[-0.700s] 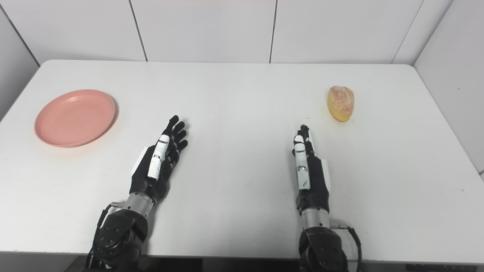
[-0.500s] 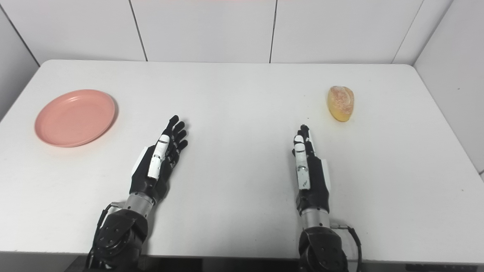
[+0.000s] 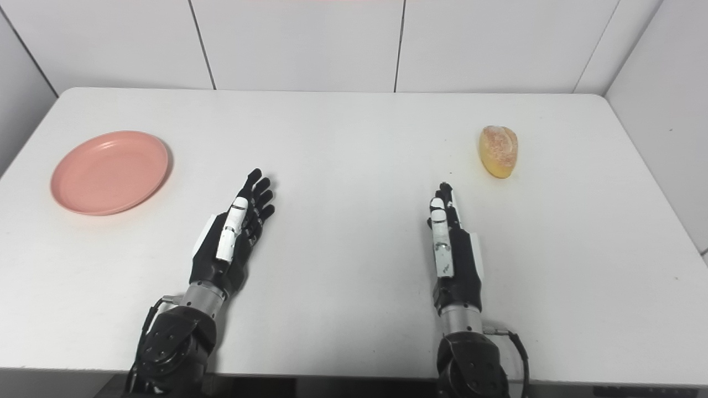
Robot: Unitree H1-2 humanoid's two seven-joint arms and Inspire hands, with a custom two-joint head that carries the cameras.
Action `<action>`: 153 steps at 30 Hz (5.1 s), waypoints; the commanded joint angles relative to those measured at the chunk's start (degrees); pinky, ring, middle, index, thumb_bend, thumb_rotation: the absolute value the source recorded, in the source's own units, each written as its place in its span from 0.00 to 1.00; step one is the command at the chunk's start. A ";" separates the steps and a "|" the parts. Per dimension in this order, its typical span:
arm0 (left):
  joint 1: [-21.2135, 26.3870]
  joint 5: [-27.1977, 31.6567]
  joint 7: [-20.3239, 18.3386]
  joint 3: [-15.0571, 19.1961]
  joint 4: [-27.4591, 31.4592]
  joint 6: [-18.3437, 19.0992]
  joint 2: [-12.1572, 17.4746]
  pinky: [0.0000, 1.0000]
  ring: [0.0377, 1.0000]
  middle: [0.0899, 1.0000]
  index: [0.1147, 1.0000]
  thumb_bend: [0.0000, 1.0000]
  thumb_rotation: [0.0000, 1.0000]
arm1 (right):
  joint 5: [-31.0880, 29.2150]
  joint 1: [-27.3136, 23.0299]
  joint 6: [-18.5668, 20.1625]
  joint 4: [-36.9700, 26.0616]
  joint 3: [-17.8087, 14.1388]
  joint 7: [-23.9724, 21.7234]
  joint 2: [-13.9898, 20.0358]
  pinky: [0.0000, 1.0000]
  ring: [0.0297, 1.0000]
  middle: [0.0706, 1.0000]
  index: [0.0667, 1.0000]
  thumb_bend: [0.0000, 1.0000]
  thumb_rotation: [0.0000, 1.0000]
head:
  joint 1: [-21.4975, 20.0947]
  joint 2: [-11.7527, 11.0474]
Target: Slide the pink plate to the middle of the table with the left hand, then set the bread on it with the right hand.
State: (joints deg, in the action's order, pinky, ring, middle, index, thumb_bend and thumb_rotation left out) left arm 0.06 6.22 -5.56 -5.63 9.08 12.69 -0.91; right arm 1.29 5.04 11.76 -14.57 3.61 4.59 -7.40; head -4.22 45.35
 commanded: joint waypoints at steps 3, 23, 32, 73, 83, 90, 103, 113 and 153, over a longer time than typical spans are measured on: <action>1.23 -0.28 -0.17 -0.33 -0.04 -0.49 -0.54 1.00 1.00 1.00 1.00 0.38 1.00 | 0.21 0.14 -2.11 0.20 -0.02 0.06 -0.23 0.98 0.97 0.98 0.98 0.23 1.00 | 0.25 -0.07; 1.78 -4.22 1.35 -2.77 -9.57 -9.19 -3.87 1.00 0.99 1.00 1.00 0.35 1.00 | -4.08 0.42 -10.25 6.29 -3.03 -3.97 3.77 0.99 0.97 0.98 0.98 0.25 1.00 | 16.21 -9.75; 2.98 -6.30 2.06 -3.07 -13.54 -11.18 -5.17 0.99 0.99 1.00 1.00 0.35 1.00 | -5.96 -0.24 -14.35 9.73 -4.00 -5.95 5.47 1.00 0.98 0.99 0.99 0.24 1.00 | 18.84 -12.18; 11.70 -0.47 0.23 3.32 5.10 0.86 -1.12 0.93 0.93 0.95 0.94 0.43 1.00 | -5.19 -1.44 -15.08 11.75 -2.83 -4.94 4.34 1.00 0.99 1.00 0.99 0.20 1.00 | 20.74 -12.49; 18.55 0.68 1.33 6.98 9.09 3.51 1.67 0.93 0.91 0.91 0.89 0.45 1.00 | -4.52 -1.48 -15.63 12.28 -2.66 -4.70 4.03 1.00 0.98 0.99 0.98 0.22 1.00 | 20.46 -12.57; 22.40 0.53 2.12 9.16 8.37 3.56 4.01 0.91 0.90 0.91 0.90 0.45 1.00 | -4.54 -1.39 -15.41 12.21 -2.60 -4.87 4.10 1.00 0.98 0.99 0.99 0.22 1.00 | 20.83 -12.70; 27.77 -0.36 5.31 15.09 1.93 3.26 9.88 0.89 0.88 0.88 0.86 0.45 1.00 | -4.96 -1.40 -14.64 11.79 -2.78 -4.89 4.34 1.00 0.98 0.99 0.99 0.21 1.00 | 21.74 -12.87; 29.76 0.87 6.04 19.57 -1.71 2.56 15.00 0.87 0.87 0.86 0.84 0.42 1.00 | -5.83 -1.35 -13.18 11.01 -2.99 -5.29 4.78 1.00 0.99 1.00 0.99 0.20 1.00 | 22.45 -13.10; 28.14 9.82 4.85 31.39 -19.22 -1.58 26.16 0.85 0.86 0.86 0.85 0.37 1.00 | -7.22 -1.31 -12.59 10.48 -3.79 -5.20 5.61 1.00 0.99 1.00 1.00 0.16 1.00 | 24.99 -13.46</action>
State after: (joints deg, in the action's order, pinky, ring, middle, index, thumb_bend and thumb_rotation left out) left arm 26.67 15.66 -0.20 25.72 -10.93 14.01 23.29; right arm -5.72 3.38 -1.58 -5.79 0.57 -0.39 -2.41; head 20.74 31.82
